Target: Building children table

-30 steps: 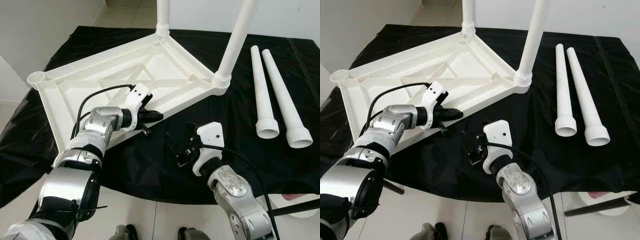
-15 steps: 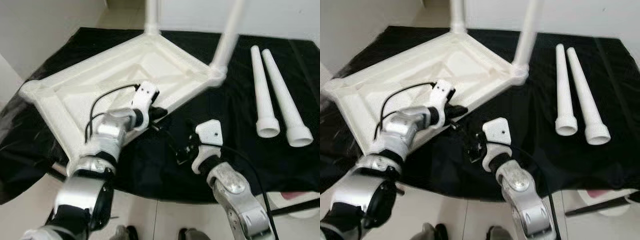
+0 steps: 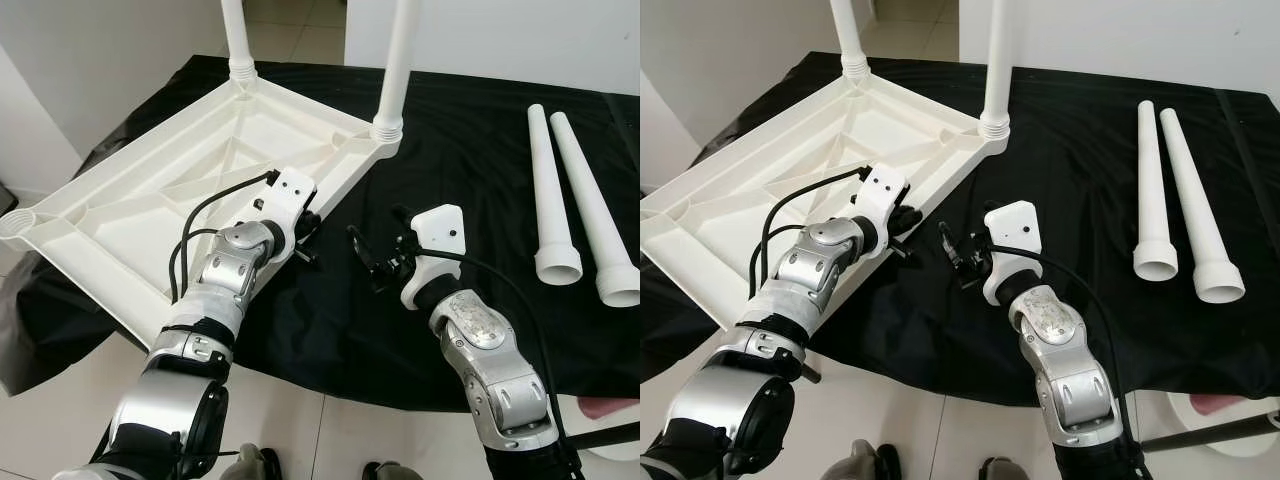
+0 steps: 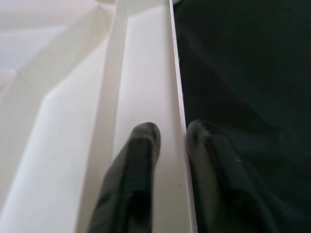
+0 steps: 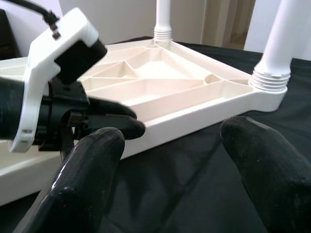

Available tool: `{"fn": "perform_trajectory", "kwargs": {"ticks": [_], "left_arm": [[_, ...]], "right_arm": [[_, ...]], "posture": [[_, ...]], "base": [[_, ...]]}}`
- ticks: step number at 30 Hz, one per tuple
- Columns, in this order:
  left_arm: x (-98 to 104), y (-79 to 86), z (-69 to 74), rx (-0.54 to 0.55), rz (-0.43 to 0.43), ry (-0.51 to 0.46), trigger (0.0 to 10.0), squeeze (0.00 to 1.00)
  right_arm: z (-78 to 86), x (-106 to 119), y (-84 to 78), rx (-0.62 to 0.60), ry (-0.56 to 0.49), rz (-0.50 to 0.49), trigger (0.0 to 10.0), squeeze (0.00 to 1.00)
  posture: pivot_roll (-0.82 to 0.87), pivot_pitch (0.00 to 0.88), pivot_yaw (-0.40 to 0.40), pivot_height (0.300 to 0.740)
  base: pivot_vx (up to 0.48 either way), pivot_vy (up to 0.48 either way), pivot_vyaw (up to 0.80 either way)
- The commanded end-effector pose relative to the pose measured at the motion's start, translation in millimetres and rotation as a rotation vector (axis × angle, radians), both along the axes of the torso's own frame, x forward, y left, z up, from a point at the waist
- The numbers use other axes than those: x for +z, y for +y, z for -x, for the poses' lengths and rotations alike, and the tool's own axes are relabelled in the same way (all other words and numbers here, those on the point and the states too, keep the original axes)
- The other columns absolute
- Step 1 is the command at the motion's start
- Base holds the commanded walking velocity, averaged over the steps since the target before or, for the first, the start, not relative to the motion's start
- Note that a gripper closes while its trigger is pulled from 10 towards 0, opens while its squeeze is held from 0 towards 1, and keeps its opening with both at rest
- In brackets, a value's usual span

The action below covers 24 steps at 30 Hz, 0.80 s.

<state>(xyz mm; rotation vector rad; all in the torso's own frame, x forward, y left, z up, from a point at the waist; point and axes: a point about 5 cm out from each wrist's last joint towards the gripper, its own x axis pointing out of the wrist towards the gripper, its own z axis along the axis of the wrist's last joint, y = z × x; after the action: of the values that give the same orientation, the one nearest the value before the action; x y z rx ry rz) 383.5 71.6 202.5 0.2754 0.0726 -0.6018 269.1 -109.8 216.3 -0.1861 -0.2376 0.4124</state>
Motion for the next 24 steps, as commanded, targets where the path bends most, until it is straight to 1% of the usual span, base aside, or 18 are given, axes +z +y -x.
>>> {"fn": "perform_trajectory", "kwargs": {"ticks": [1,3,5,6,7,8,10,11,12,13,14,16,17,19,20,21,22,24], "left_arm": [[5,0.6,-0.5,0.032,0.015,-0.041,10.0,1.00],[10,-2.7,1.1,0.000,0.040,-0.058,10.0,1.00],[10,-2.7,1.1,0.000,0.040,-0.058,10.0,1.00],[14,-6.3,4.0,-0.052,0.073,-0.067,10.0,1.00],[20,-7.2,6.2,-0.077,0.113,-0.074,10.0,0.00],[25,-3.6,7.6,-0.084,0.114,-0.095,10.0,0.00],[27,-0.4,8.2,-0.082,0.108,-0.109,10.0,0.00],[28,8.4,7.6,-0.052,0.093,-0.109,10.0,0.00],[28,8.4,7.6,-0.052,0.093,-0.109,10.0,0.00],[29,14.2,7.5,-0.033,0.082,-0.108,10.0,0.00],[29,14.2,7.5,-0.033,0.082,-0.108,10.0,0.00],[28,37.6,7.5,0.044,0.024,-0.087,10.0,0.00],[28,37.6,7.5,0.044,0.024,-0.087,10.0,0.00],[28,68.2,11.6,0.128,-0.022,-0.064,10.0,0.00],[28,68.2,11.6,0.128,-0.022,-0.064,10.0,0.00],[26,90.8,17.9,0.184,-0.041,-0.033,10.0,1.00],[22,98.0,22.6,0.187,-0.057,-0.014,10.0,1.00],[20,101.6,25.7,0.186,-0.068,-0.002,10.0,1.00]], "right_arm": [[1.4,-5,1.2,0.006,0.013,-0.008,10.0,0.00],[1.9,-6,1.7,0.006,0.016,-0.011,10.0,0.00],[1.9,-6,1.7,0.006,0.016,-0.011,10.0,0.00],[2.1,-7,1.9,0.007,0.018,-0.013,10.0,0.00],[2.7,-8,2.4,0.007,0.022,-0.015,10.0,0.00],[3.8,-9,2.7,0.005,0.025,-0.017,10.0,0.00],[4.6,-10,2.9,0.003,0.026,-0.018,10.0,0.00],[5.4,-11,2.2,-0.005,0.027,-0.019,10.0,0.00],[5.4,-11,2.2,-0.005,0.027,-0.019,10.0,0.00],[6.0,-11,1.6,-0.010,0.028,-0.020,10.0,0.00],[6.0,-11,1.6,-0.010,0.028,-0.020,10.0,0.00],[5.5,-8,-3.4,-0.039,0.016,-0.027,10.0,0.00],[5.5,-8,-3.4,-0.039,0.016,-0.027,10.0,0.00],[3.9,-3,-8.6,-0.060,-0.004,-0.028,10.0,0.00],[3.9,-3,-8.6,-0.060,-0.004,-0.028,10.0,0.00],[3.0,-1,-10.4,-0.064,-0.013,-0.025,10.0,0.00],[3.0,-1,-10.3,-0.063,-0.014,-0.023,10.0,0.00],[3.1,-1,-10.1,-0.062,-0.014,-0.023,10.0,0.00]], "posture": [[-0.18,0.106,0.075,0.740],[-0.18,0.109,0.080,0.740],[-0.18,0.109,0.080,0.740],[-0.18,0.110,0.083,0.740],[-0.18,0.110,0.086,0.740],[-0.18,0.111,0.089,0.740],[-0.18,0.111,0.089,0.740],[-0.18,0.111,0.092,0.740],[-0.18,0.111,0.092,0.740],[-0.18,0.112,0.093,0.740],[-0.18,0.112,0.093,0.740],[-0.18,0.113,0.095,0.740],[-0.18,0.113,0.095,0.740],[-0.17,0.114,0.098,0.740],[-0.17,0.114,0.098,0.740],[-0.17,0.113,0.098,0.740],[-0.16,0.110,0.097,0.740],[-0.16,0.110,0.097,0.740]], "base": [[0.000,0.000,0.00],[0.000,0.000,0.00],[0.000,0.000,0.00],[0.000,0.000,0.00],[0.000,0.000,0.00],[0.000,0.000,0.00],[0.000,0.000,0.00],[0.000,0.000,0.00],[0.000,0.000,0.00],[0.000,0.000,0.00],[0.000,0.000,0.00],[0.000,0.000,0.00],[0.000,0.000,0.00],[0.000,0.000,0.00],[0.000,0.000,0.00],[0.000,0.000,0.00],[0.000,0.000,0.00],[0.000,0.000,0.00]]}}
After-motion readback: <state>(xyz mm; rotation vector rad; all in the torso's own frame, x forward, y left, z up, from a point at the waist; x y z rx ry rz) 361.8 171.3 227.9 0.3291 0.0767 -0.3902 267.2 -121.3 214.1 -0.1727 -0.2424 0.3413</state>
